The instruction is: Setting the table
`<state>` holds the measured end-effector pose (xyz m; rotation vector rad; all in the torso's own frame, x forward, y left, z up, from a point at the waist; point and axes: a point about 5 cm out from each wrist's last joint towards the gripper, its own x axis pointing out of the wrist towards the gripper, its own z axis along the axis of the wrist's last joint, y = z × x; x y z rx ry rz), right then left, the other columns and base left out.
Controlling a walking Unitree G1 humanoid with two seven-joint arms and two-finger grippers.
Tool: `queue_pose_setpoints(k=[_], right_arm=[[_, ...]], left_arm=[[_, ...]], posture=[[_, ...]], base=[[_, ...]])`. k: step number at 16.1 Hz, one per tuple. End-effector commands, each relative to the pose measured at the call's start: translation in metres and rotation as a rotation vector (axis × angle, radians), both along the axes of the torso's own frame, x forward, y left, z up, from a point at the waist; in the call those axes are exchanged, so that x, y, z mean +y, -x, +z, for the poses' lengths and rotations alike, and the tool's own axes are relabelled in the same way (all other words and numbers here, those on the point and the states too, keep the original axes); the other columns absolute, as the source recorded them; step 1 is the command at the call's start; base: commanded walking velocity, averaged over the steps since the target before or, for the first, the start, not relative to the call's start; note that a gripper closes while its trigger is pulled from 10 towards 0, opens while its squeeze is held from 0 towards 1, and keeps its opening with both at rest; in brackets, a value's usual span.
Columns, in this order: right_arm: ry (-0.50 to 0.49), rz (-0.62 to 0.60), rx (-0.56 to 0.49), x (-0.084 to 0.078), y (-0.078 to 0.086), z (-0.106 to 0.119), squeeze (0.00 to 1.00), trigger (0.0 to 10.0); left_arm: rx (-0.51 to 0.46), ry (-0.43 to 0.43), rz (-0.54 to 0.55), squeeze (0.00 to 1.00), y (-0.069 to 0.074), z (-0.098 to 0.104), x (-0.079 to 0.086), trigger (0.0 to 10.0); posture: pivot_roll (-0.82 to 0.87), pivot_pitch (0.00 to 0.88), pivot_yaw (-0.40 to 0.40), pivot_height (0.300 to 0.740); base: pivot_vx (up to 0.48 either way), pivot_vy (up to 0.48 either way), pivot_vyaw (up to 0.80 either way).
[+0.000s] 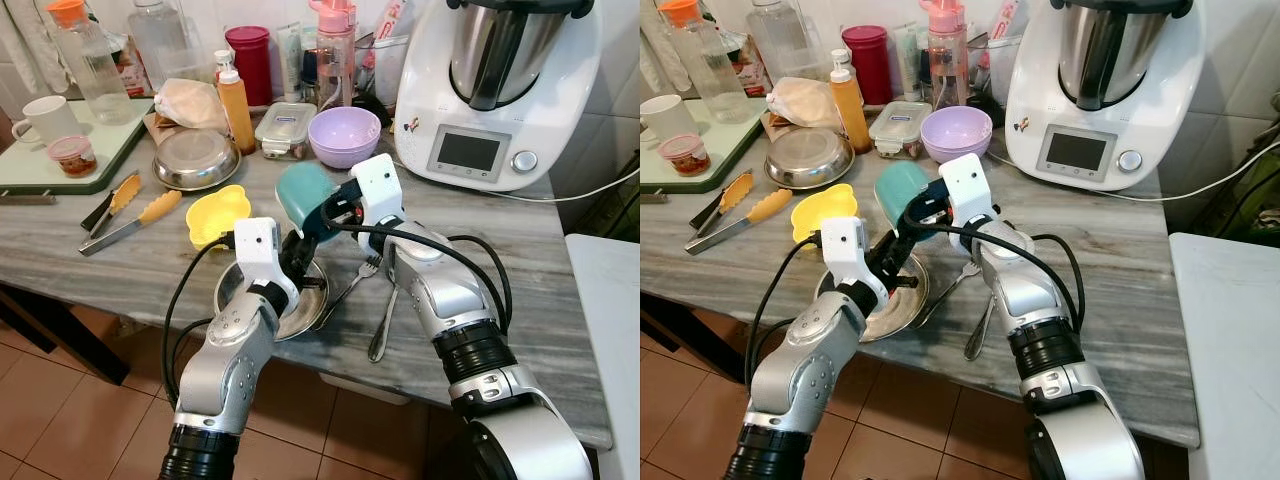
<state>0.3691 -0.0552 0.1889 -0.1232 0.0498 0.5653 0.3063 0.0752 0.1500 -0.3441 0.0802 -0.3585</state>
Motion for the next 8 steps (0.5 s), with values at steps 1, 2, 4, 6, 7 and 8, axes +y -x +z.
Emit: queue_pose_setpoints(k=[1,2,4,6,7,8], right_arm=[[0.0,0.188,0.067,0.0339,0.0176,-0.013,0.0,10.0],[-0.001,0.19,0.069,0.0345,0.0182,-0.0134,0.34,10.0],[-0.005,0.2,0.082,0.0363,0.0208,-0.0171,1.0,10.0],[-0.002,0.213,0.072,0.0382,0.023,-0.0168,1.0,10.0],[0.011,0.22,0.05,0.0388,0.0238,-0.0159,1.0,10.0],[0.029,0.232,0.017,0.0397,0.0252,-0.0146,1.0,10.0]], left_arm=[[0.002,0.017,0.162,0.0,-0.0108,0.007,0.023,0.0],[0.004,0.017,0.168,0.0,-0.0107,0.0067,0.0234,0.0],[0.017,0.021,0.184,0.0,-0.0108,0.0049,0.0251,0.0],[0.031,0.039,0.196,0.0,-0.0107,0.0035,0.0272,0.0],[0.037,0.047,0.199,0.0,-0.011,0.0033,0.0275,0.0],[0.042,0.053,0.202,0.0,-0.0115,0.0034,0.0277,0.0]], posture=[[-0.16,0.032,0.076,0.74],[-0.16,0.03,0.075,0.74],[-0.16,0.032,0.074,0.74],[-0.16,0.033,0.075,0.74],[-0.16,0.033,0.076,0.74],[-0.16,0.034,0.077,0.74]], base=[[0.0,0.0,0.0],[0.0,0.0,0.0],[0.0,0.0,0.0],[0.0,0.0,0.0],[0.0,0.0,0.0],[0.0,0.0,0.0]])
